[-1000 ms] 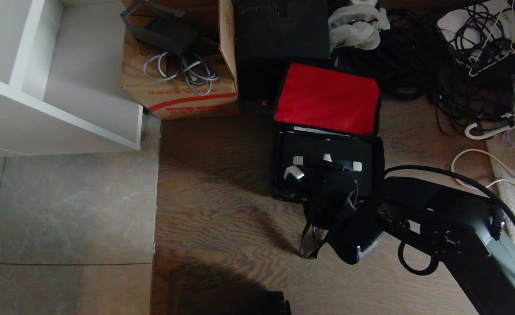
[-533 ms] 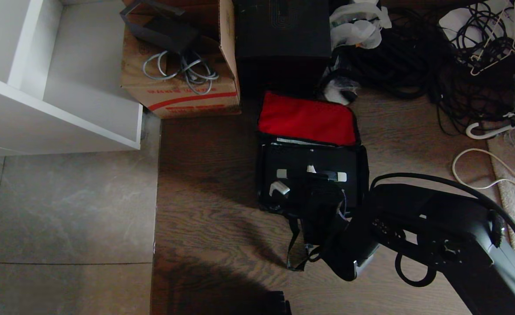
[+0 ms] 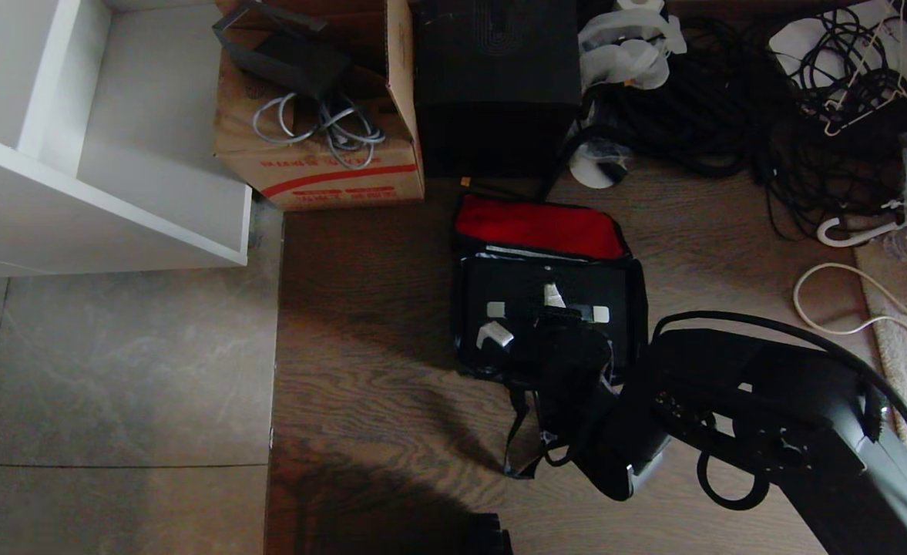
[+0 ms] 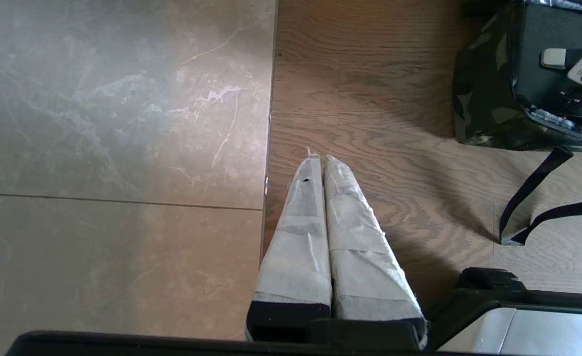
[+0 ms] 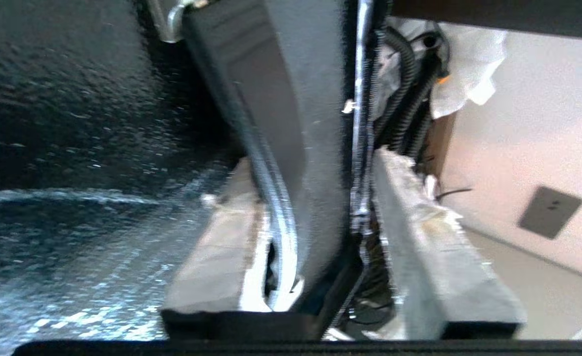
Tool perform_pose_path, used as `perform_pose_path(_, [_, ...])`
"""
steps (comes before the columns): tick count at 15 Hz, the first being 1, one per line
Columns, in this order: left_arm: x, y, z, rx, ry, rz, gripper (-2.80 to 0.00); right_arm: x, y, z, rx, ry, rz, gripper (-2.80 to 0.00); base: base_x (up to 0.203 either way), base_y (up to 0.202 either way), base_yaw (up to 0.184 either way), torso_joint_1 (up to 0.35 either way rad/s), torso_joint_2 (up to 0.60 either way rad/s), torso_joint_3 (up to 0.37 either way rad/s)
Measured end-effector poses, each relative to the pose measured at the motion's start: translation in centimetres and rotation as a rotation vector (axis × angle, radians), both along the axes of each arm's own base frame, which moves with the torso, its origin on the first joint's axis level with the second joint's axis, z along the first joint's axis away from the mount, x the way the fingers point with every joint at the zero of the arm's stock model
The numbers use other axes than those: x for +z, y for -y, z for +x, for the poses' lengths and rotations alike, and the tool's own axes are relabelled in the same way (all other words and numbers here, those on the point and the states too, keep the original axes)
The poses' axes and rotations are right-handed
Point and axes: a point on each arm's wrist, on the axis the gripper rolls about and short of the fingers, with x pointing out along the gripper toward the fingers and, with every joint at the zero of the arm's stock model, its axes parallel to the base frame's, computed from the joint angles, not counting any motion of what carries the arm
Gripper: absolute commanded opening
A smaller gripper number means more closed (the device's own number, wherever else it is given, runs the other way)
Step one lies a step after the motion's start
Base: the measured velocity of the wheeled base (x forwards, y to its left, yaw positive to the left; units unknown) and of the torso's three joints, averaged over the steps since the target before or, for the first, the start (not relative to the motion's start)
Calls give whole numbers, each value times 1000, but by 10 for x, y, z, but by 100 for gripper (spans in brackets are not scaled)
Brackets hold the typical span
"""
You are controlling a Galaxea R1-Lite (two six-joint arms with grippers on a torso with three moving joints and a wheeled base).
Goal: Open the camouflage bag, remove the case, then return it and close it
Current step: Lift the black box
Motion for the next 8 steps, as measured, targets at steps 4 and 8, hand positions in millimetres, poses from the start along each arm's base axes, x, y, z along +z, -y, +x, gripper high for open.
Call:
perform_pose_path(4, [0,0,0,-1,0,0,-280,-1,4,4,-11,-5,-53,0,0,0,0,0,0,0])
perform_pose_path(8, [0,0,0,-1,0,0,-280,11,11,18,-51,27,-80,0,0,0,0,0,0,0])
